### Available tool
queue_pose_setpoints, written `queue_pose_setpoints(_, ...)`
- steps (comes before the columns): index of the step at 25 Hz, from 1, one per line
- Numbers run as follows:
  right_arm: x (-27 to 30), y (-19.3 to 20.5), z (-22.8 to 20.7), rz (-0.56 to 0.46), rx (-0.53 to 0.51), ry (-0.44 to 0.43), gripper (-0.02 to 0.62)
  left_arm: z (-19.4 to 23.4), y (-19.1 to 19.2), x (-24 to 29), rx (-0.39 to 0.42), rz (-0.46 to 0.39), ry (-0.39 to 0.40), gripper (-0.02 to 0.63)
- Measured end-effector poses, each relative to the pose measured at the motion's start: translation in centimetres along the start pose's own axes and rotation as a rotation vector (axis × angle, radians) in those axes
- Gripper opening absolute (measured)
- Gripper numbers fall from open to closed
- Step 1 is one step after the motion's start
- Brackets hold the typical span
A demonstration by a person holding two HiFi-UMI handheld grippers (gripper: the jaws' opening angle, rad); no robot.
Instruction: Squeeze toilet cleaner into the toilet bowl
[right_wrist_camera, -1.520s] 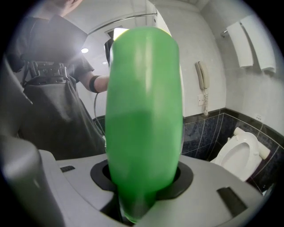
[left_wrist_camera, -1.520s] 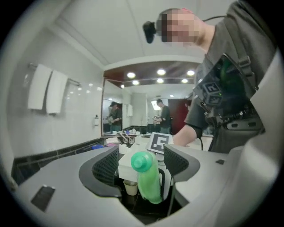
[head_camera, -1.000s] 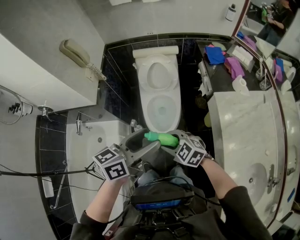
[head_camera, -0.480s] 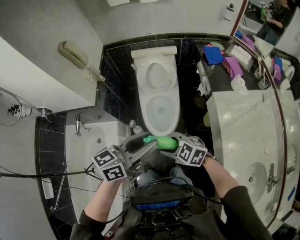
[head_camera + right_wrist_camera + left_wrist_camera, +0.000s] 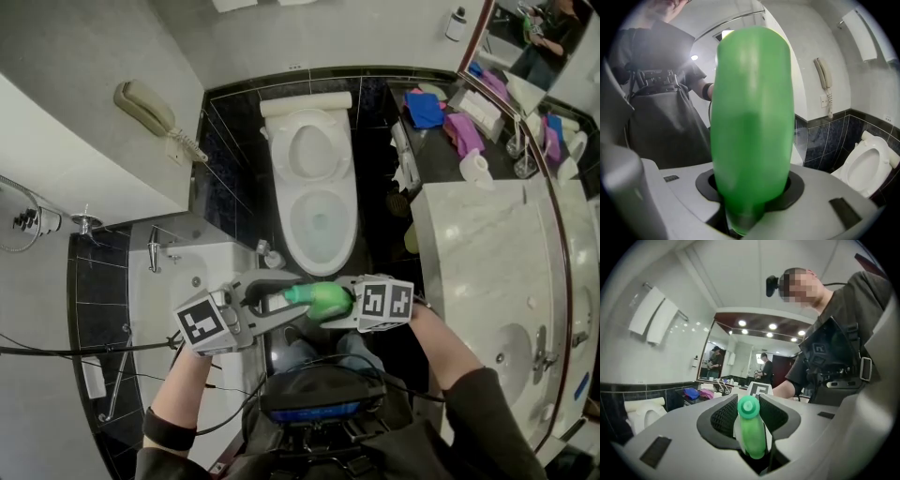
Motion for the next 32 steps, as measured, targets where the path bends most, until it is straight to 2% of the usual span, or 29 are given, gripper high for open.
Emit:
queue_pose_setpoints(5, 0.3, -0.1, 0.7, -0.001, 0.001, -0.051, 0.187, -0.8, 0.3, -0.2, 0.212, 0.062, 0.065, 0.13)
queue_pose_setpoints(7, 0.4, -0.1, 0.9, -0.005, 0.006, -0.066, 0.187, -1.0, 0.5, -0.3, 0.263, 0.09, 0.079, 0.13)
queue_pose_setpoints(11, 0.6, 0.2, 0.9, -0.001, 0.013, -0.064, 0.187, -1.0, 0.8, -0.2, 0.277, 0.093, 0.074, 0.134)
queue_pose_setpoints(13, 0.6, 0.3, 0.8, 0.0, 0.015, -0.057, 0.187, -0.8, 0.9, -0.2, 0.258, 0.087, 0.057, 0.137)
queue_pose_setpoints(14, 0.5, 0.3, 0.7, -0.003, 0.017, -0.049, 0.187, -0.7, 1.0, -0.2, 0.239, 0.08, 0.045, 0.147)
queue_pose_setpoints(15, 0.5, 0.2, 0.5, -0.009, 0.019, -0.036, 0.187, -0.6, 0.9, -0.1, 0.213, 0.068, 0.031, 0.218)
queue_pose_setpoints(19, 0.2, 0.0, -1.1, -0.022, 0.02, 0.078, 0.187, 0.4, 0.2, -0.1, 0.079, -0.027, -0.081, 0.315)
queue_pose_setpoints(23, -0.2, 0.4, -3.4, 0.008, 0.016, 0.253, 0.189, 2.2, 1.9, -0.7, -0.086, -0.089, -0.272, 0.321)
queue_pose_setpoints(26, -0.8, 0.3, -5.1, 0.009, 0.022, 0.365, 0.189, 3.6, 2.5, -1.1, -0.341, -0.163, -0.402, 0.319)
queue_pose_setpoints(28, -1.0, 0.3, -5.9, 0.017, 0.018, 0.416, 0.189, 4.3, 2.8, -1.3, -0.473, -0.198, -0.444, 0.319)
queue_pose_setpoints(32, -0.7, 0.8, -6.6, 0.036, -0.002, 0.451, 0.189, 4.9, 2.7, -1.2, -0.571, -0.232, -0.452, 0.319)
Point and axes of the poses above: the fingertips, and each gripper's own axes: x forward along the fingers, z to its left, y out of its underside, the point moved 4 cm from there along -x, backward along the fingers
